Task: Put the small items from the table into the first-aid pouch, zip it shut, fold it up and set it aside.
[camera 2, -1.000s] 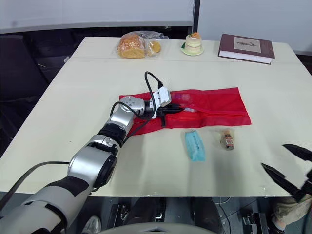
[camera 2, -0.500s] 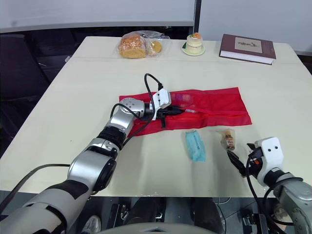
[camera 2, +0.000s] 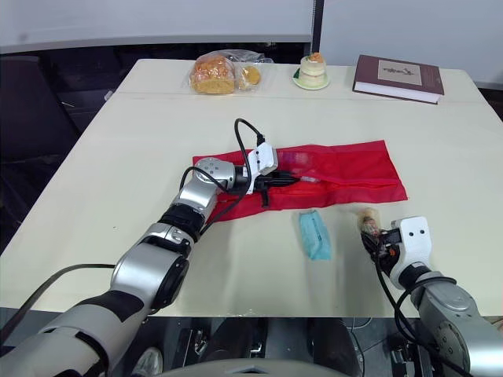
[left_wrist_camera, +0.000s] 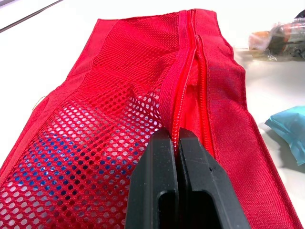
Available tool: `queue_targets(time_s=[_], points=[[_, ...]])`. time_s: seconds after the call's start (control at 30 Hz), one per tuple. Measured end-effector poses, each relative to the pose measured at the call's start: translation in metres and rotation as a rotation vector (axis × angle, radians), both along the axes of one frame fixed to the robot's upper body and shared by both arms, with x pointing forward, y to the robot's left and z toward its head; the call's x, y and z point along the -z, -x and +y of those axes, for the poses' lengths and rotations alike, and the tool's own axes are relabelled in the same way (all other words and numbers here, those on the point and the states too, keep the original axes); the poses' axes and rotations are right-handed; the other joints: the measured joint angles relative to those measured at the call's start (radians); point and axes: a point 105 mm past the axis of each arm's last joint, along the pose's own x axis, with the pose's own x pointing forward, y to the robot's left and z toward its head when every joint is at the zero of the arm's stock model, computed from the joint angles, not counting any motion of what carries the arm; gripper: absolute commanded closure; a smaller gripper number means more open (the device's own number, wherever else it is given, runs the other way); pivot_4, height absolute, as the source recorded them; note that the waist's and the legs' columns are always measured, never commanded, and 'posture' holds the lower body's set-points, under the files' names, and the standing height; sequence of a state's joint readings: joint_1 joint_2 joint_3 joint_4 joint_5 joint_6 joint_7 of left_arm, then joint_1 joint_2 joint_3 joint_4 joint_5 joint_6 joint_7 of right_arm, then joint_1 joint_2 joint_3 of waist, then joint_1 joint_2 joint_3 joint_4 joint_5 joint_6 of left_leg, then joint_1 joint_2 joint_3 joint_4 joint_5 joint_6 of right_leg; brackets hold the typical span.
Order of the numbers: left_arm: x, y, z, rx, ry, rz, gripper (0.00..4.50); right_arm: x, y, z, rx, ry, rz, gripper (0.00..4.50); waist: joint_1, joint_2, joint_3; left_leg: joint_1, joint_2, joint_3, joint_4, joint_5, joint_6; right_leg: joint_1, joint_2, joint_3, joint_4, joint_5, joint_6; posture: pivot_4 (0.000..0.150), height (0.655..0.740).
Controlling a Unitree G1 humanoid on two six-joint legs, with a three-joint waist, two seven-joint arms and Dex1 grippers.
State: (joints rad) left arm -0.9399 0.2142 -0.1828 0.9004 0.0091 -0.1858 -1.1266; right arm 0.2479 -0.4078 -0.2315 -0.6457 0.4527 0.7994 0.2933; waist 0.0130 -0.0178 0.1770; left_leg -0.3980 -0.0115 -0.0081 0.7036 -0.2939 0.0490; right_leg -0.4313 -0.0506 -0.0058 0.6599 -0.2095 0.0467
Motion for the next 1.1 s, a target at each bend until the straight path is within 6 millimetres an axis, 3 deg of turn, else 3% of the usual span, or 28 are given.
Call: queue_targets(time_s=[0.23,0.43,0.47,0.67,0.8,0.9,1.1], points=[[0.000,0.001,0.001,0.008,-0.005,0.002,4.50,-0.013,-0.009,0.001,-0.082,0.140,-0.056,3.66,-0.002,0.000,0.000,0.000,0.000,0.000,0.000,0.000,0.000,0.000,0.000,0.000,0.000,0.000,0.000,0.150,0.7289],[-0.003,0.005,-0.006,0.062,-0.011,-0.002,4.50,-0.050,-0.036,0.054,-0.348,0.174,-0.162,3.66,-0.005,0.000,0.000,0.000,0.000,-0.002,0.000,0.000,0.000,0.000,0.001,-0.002,0.000,0.000,0.000,0.150,0.7289],[-0.003,0.005,-0.007,0.070,-0.011,-0.002,4.50,-0.048,-0.038,0.063,-0.384,0.173,-0.138,3.66,-0.001,0.000,0.000,-0.001,0.000,-0.002,0.000,0.000,0.000,0.000,0.000,-0.002,0.000,0.000,0.000,0.150,0.7289],[-0.003,0.008,-0.012,0.093,-0.005,0.005,4.50,-0.027,-0.047,0.078,-0.438,0.214,-0.028,3.66,0.001,0.000,0.000,-0.001,-0.001,-0.001,0.000,0.000,0.000,0.000,-0.001,-0.001,-0.001,0.000,0.000,0.150,0.7289],[-0.006,0.014,-0.016,0.131,0.002,-0.008,4.50,-0.024,-0.069,0.083,-0.339,0.186,-0.030,3.66,-0.002,0.000,0.000,-0.001,-0.001,-0.001,0.000,0.000,0.000,-0.001,0.000,-0.001,0.001,0.000,0.000,0.150,0.7289],[-0.003,0.017,-0.015,0.139,0.000,-0.001,4.50,-0.026,-0.083,0.089,-0.230,0.071,-0.037,3.66,-0.005,0.000,0.000,-0.001,0.000,-0.001,0.000,0.000,0.000,-0.001,0.000,-0.001,0.002,0.000,0.000,0.150,0.7289],[0.001,0.025,-0.018,0.163,0.003,-0.001,4.50,-0.026,-0.099,0.099,-0.092,-0.079,-0.014,3.66,-0.006,0.000,0.000,-0.001,0.000,0.000,0.000,0.000,0.000,-0.001,0.000,0.000,0.002,0.000,0.000,0.150,0.7289]])
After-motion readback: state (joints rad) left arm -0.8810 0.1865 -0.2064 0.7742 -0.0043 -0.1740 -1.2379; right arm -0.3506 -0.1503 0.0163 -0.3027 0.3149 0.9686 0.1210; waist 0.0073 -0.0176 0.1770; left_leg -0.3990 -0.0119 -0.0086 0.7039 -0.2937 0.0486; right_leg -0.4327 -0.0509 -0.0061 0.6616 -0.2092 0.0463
